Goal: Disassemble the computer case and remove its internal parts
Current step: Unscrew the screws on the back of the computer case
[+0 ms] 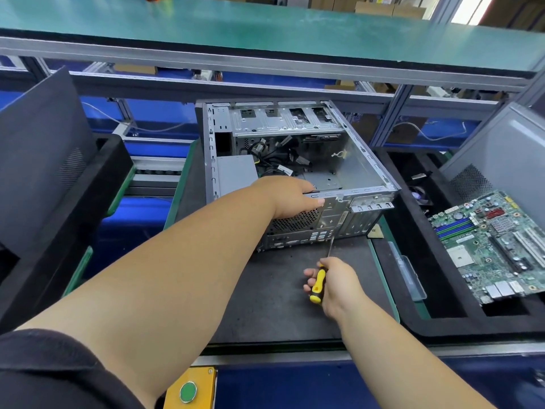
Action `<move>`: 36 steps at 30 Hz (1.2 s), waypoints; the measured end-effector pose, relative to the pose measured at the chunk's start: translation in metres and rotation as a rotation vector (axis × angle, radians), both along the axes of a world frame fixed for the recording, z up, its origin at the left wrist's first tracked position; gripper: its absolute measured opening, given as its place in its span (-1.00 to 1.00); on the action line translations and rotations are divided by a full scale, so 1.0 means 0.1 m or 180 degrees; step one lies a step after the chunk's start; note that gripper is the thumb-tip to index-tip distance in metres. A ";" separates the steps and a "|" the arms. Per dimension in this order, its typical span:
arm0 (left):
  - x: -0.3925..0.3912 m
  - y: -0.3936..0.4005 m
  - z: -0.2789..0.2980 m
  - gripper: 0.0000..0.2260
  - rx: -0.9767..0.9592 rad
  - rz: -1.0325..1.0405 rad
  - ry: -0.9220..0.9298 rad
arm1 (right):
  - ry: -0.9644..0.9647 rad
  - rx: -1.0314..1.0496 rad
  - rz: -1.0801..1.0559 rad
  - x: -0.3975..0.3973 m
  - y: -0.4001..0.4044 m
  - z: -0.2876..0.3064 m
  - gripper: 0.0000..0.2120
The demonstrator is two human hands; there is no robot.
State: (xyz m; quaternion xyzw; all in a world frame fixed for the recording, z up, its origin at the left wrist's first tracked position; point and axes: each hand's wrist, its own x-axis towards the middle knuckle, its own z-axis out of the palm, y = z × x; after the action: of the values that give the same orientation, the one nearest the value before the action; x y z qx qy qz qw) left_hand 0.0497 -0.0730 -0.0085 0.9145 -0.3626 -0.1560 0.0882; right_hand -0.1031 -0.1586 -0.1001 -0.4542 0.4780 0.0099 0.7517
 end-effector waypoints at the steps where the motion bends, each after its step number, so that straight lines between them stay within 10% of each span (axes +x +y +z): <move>1: 0.00 0.00 0.00 -0.49 -0.0010 0.0005 -0.0015 | -0.0048 -0.0036 0.0085 -0.03 0.02 0.01 -0.79; 36: 0.00 0.01 0.00 -0.54 -0.0044 0.0010 0.0007 | -0.0235 -0.0838 0.0627 -0.20 -0.07 0.22 -0.81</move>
State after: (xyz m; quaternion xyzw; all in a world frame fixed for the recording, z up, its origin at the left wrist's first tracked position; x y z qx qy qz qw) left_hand 0.0496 -0.0723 -0.0082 0.9143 -0.3621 -0.1543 0.0952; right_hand -0.1230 -0.1655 -0.0786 -0.5935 0.4004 0.0040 0.6981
